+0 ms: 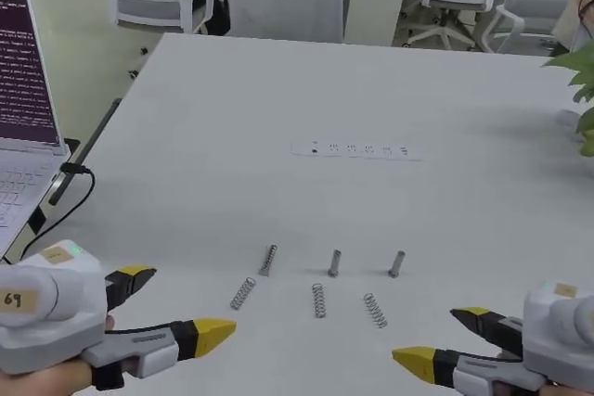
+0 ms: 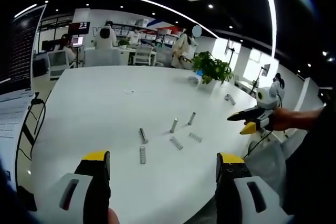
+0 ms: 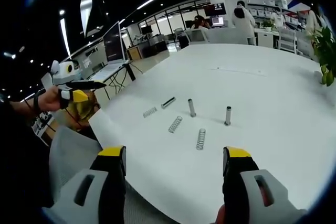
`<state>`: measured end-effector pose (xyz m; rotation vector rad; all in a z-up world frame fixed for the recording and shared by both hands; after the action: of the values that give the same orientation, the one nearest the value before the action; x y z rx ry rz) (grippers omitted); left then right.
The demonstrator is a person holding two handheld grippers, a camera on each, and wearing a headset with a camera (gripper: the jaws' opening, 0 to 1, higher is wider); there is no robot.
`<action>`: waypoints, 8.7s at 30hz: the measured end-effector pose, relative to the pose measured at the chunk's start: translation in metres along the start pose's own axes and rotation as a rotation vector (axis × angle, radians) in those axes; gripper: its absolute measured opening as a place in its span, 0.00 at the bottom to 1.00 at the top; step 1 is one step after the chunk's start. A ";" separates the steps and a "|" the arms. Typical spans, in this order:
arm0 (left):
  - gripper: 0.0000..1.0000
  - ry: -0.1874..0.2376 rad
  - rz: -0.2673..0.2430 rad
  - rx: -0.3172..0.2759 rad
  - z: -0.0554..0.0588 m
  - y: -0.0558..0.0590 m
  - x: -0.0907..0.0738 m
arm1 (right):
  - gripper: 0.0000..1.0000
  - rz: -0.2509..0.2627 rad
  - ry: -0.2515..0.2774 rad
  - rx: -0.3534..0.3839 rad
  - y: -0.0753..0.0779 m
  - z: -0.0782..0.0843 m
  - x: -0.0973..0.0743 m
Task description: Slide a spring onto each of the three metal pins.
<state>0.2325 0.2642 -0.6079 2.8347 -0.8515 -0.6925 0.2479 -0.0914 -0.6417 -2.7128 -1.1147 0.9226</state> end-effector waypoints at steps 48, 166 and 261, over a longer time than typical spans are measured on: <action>0.78 -0.028 0.063 0.041 -0.013 -0.002 0.041 | 0.73 -0.017 -0.001 0.015 0.006 0.000 0.005; 0.14 -0.333 -0.009 -0.130 0.012 -0.060 0.222 | 0.71 -0.007 -0.016 0.062 0.024 0.004 0.012; 0.00 -0.399 -0.070 0.098 0.000 -0.053 0.218 | 0.70 -0.019 -0.013 0.092 0.022 0.012 0.014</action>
<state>0.4200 0.1902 -0.7061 2.8677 -0.8578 -1.2902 0.2628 -0.1008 -0.6644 -2.6222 -1.0711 0.9652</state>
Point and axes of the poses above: the centre of the closed fingertips' face, and the gripper's own axes: x roughly forward along the fingers, y roughly to its right, z roughly out of its underside, the point moved 8 cm from there along -x, roughly backward along the fingers, and after that the axes turned 4 degrees about y, right-handed, at the moved point
